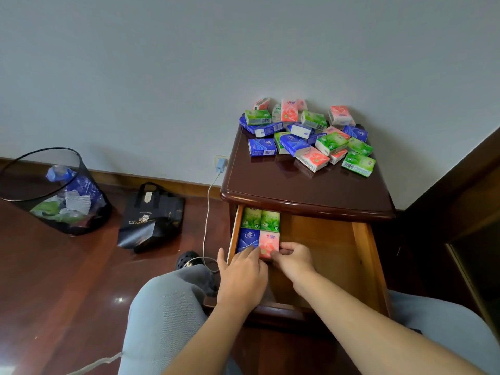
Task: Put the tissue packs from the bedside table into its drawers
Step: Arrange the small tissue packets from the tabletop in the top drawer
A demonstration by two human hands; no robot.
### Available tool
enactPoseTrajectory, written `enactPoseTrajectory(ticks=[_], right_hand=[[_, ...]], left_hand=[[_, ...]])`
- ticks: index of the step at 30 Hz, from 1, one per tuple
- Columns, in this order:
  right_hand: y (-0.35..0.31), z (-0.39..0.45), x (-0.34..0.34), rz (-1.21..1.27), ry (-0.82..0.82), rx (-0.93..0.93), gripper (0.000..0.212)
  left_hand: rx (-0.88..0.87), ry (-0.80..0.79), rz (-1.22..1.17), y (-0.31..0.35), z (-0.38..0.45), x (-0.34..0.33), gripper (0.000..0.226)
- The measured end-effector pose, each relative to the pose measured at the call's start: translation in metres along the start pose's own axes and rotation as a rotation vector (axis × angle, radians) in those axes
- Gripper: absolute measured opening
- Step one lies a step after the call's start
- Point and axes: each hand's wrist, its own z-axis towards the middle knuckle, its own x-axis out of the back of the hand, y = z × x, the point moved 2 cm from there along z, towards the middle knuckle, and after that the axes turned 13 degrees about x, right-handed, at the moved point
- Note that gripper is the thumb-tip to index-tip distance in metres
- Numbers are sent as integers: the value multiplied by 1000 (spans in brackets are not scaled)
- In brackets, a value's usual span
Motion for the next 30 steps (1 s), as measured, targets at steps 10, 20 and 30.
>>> enactPoseTrajectory(ticks=[10, 20, 30], right_hand=[[-1, 5, 4, 2, -40, -24, 41], [-70, 5, 65, -326, 0, 272, 19], [-125, 72, 123, -99, 191, 374, 37]], left_hand=[[11, -70, 12, 2, 2, 2, 57], [-36, 240, -123, 22, 5, 26, 16], [-48, 114, -560, 113, 78, 72, 46]])
